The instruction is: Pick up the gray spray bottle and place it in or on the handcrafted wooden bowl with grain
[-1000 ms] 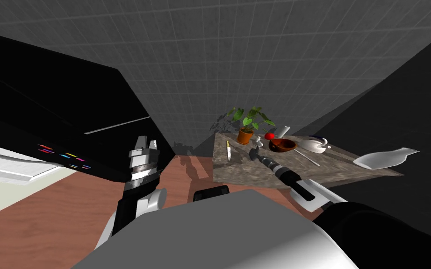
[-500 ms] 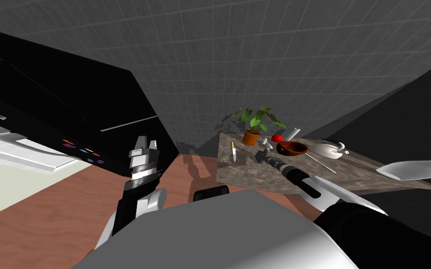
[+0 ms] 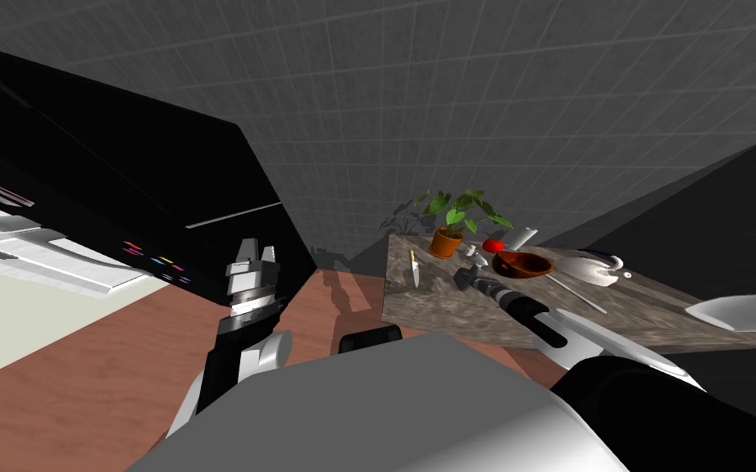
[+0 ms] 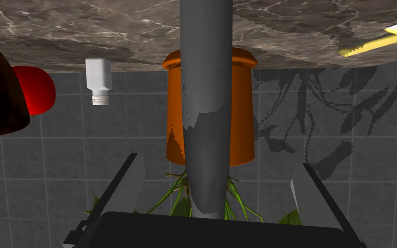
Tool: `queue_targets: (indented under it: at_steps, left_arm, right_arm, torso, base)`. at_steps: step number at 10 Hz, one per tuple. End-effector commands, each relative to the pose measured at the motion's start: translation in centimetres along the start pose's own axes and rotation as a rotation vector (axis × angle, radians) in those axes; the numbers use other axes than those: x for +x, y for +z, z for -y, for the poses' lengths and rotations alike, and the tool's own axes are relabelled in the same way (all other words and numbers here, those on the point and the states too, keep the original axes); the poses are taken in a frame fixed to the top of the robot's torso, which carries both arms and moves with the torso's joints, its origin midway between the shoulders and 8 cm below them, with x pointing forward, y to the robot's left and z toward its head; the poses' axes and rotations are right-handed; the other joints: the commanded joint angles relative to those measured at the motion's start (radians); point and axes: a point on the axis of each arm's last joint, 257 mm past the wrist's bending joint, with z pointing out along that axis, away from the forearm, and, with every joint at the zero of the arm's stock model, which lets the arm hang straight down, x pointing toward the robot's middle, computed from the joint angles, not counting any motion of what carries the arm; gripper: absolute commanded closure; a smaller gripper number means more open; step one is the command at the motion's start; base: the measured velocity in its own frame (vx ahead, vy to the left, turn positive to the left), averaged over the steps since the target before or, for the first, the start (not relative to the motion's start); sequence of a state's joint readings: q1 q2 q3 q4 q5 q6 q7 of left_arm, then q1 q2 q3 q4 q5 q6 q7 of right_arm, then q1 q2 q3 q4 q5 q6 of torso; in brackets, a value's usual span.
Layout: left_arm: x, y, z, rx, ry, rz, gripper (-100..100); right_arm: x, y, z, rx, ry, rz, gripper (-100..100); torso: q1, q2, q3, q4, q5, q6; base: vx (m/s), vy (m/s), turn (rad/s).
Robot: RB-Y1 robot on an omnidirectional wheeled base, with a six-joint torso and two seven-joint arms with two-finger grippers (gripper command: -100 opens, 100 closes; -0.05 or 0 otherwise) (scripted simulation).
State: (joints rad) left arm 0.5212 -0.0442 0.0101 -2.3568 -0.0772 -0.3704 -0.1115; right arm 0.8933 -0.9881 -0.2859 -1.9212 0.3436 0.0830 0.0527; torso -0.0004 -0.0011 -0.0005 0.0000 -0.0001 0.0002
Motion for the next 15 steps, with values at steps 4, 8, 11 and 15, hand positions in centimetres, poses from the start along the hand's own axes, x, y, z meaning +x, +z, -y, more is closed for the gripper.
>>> queue_targets:
  at_steps: [4,8,11,15]
  left_arm:
    - [0.0,0.0,0.0,0.000,0.000,0.000,0]
    - [0.0,0.0,0.0,0.000,0.000,0.000,0]
    - [0.0,0.0,0.0,0.000,0.000,0.000,0]
    - [0.0,0.0,0.0,0.000,0.000,0.000,0]
  right_arm:
    - [0.0,0.0,0.1,0.002,-0.002,0.000,100]
    - [0.0,0.0,0.1,0.002,-0.002,0.000,100]
    - [-1.7,0.1,1.1,0.022,0.001,0.006,100]
    - [-4.5,0.4,2.0,0.047,0.002,0.015,100]
  torso:
    - [0.000,0.002,0.001,0.000,0.000,0.000]
    - [0.000,0.003,0.002,0.001,0.000,0.000]
    - [0.006,0.007,0.004,0.001,0.000,0.000]
    - [0.009,0.014,0.008,0.003,0.002,0.002]
  base:
    - [0.008,-0.001,0.007]
    - [0.000,0.000,0.000]
    - [-0.083,0.082,0.023]
    - [-0.140,0.107,0.021]
